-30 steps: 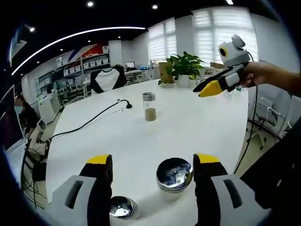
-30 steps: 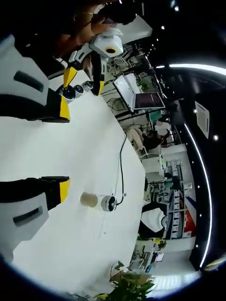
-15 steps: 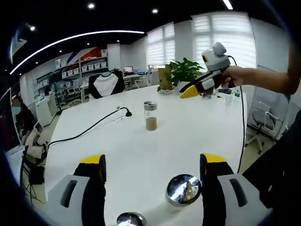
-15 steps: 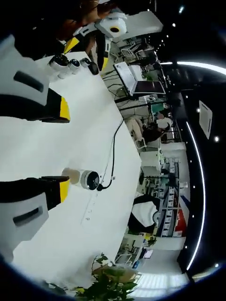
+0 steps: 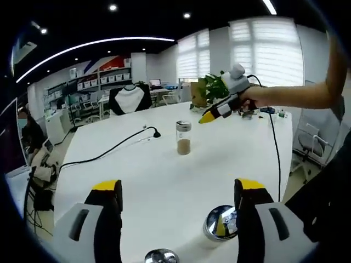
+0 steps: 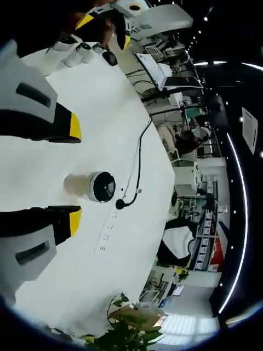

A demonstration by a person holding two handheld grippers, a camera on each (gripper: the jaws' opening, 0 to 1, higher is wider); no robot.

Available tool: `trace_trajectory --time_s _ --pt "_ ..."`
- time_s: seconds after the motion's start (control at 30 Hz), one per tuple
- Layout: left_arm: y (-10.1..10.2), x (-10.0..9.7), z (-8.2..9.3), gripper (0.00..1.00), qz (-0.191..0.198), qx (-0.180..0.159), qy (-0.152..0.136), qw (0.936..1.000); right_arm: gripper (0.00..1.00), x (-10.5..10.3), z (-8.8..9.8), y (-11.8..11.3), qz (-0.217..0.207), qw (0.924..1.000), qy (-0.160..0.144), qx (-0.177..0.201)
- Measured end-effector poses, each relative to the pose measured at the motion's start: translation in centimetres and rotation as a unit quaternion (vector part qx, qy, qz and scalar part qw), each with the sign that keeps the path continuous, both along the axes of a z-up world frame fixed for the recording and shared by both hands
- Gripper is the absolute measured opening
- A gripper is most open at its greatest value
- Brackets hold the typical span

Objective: Rotate the seasoning bottle until the label or dispensing opening points toward the visible target arrow and the bottle remains upright within the marked orientation range

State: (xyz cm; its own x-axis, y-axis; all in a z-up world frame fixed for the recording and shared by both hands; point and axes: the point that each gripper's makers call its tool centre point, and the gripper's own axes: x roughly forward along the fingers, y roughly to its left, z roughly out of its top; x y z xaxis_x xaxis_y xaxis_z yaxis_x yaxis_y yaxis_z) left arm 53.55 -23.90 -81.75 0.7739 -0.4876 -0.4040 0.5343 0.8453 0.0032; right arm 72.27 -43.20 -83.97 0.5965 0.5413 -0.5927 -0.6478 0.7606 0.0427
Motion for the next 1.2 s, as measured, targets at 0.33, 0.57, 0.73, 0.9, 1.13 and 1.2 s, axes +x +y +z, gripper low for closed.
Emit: trace_trajectory --time_s 0.33,0.57,0.73,0.9,1.13,1.2 --pt "-0.4 -0.5 -0.2 1.0 -0.017 -0.011 0.007 0.9998 0.58 4.0 -0.9 1.3 0.001 0.9994 -0.012 -0.031" --pt "-0.2 -1.0 -0.4 1.0 -0.02 0.004 0.009 0.9997 0.53 6.1 -2.6 1.9 0.011 0.9983 -0.008 -0.056" --pt "0.4 -1.1 -0.4 1.0 -0.013 0.002 0.011 0.9999 0.52 7.7 -2.8 1.9 0.01 0.998 -0.004 -0.062" --pt "0.8 -1.3 -0.5 1.0 -0.008 0.006 0.012 0.9999 0.52 8.0 -3.9 1.9 0.014 0.9974 0.007 -0.071" --pt "1.4 -1.8 -0.6 0.99 0.004 0.0 0.016 0.9999 0.45 7.7 -4.3 2.2 0.014 0.9974 0.012 -0.069" --pt "1.5 -1.9 -0.7 0.99 0.006 0.0 0.019 0.9998 0.45 7.6 -4.6 2.1 0.013 0.9974 0.015 -0.069"
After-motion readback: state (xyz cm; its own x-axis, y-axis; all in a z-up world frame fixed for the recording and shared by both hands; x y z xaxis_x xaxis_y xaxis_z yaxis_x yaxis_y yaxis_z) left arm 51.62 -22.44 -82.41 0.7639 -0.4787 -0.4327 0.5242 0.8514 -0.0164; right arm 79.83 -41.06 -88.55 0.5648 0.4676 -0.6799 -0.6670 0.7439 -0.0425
